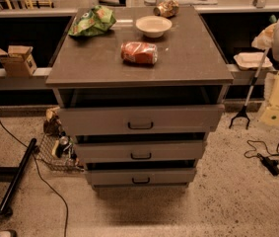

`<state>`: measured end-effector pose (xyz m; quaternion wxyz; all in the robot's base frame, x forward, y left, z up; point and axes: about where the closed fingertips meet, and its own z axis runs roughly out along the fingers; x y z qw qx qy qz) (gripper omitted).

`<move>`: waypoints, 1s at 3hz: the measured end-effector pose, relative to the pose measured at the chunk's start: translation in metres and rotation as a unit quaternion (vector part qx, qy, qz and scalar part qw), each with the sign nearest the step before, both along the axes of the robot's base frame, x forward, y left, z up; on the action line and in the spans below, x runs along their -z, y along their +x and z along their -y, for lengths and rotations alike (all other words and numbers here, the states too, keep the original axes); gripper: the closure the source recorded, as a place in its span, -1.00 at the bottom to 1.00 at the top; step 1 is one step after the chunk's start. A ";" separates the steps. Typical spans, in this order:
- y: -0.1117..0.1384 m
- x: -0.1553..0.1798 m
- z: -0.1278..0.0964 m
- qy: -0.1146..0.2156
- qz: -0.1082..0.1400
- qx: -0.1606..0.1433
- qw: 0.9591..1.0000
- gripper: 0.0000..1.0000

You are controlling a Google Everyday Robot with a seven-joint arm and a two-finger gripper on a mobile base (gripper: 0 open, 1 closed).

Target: Open top drawer

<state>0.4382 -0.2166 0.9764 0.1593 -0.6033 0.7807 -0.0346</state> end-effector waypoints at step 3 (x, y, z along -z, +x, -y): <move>-0.007 0.086 -0.057 0.060 -0.034 -0.026 0.997 -1.00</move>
Offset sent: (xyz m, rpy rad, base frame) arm -0.0057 0.0424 -0.0800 0.0980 0.0613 0.0539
